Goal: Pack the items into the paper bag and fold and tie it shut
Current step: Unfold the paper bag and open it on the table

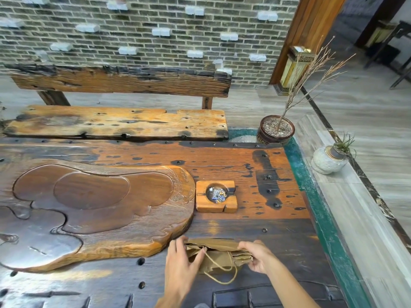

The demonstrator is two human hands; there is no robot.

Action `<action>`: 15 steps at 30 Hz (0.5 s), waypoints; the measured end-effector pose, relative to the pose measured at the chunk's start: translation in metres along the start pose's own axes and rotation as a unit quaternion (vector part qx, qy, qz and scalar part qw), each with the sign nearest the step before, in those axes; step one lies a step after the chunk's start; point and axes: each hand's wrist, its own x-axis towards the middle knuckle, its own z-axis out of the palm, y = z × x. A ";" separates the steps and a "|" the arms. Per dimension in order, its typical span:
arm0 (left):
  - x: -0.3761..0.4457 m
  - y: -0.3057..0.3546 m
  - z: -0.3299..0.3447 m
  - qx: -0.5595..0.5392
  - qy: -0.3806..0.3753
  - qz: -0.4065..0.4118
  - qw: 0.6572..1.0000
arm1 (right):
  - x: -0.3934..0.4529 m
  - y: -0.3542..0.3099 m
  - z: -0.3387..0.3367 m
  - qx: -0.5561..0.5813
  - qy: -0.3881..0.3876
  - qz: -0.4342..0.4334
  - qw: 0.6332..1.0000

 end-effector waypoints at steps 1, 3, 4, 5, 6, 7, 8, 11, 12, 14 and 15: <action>0.000 0.001 0.001 -0.007 0.002 -0.003 1.000 | -0.001 0.000 0.000 0.000 -0.001 0.001 1.000; 0.000 0.002 0.001 -0.020 0.004 -0.006 1.000 | -0.002 0.000 0.001 -0.007 -0.004 0.005 1.000; 0.000 0.002 0.000 -0.034 0.003 -0.006 0.999 | -0.003 0.001 0.001 -0.011 -0.007 0.006 1.000; 0.000 0.002 0.000 -0.048 0.002 -0.004 0.999 | -0.003 0.002 0.002 -0.013 -0.010 0.006 1.000; 0.000 0.003 -0.001 -0.056 -0.001 -0.005 0.998 | -0.005 0.003 0.002 -0.012 -0.012 0.003 1.000; -0.001 0.004 -0.002 -0.058 -0.002 -0.003 0.998 | -0.006 0.004 0.002 -0.006 -0.012 -0.002 1.000; -0.001 0.003 -0.003 -0.058 -0.001 -0.001 0.998 | -0.009 0.005 0.002 0.005 -0.009 -0.010 1.000; 0.000 0.003 -0.006 -0.079 0.004 0.002 0.997 | -0.020 0.008 -0.001 0.054 -0.006 -0.033 0.998; 0.000 0.002 -0.008 -0.097 0.004 -0.002 0.995 | -0.025 0.009 -0.002 0.061 -0.008 -0.037 0.997; 0.001 0.004 -0.012 -0.136 0.006 -0.018 0.991 | -0.036 0.012 -0.006 0.059 -0.007 -0.041 0.997; 0.000 0.005 -0.013 -0.144 0.009 -0.023 0.989 | -0.041 0.015 -0.008 0.054 -0.002 -0.045 0.998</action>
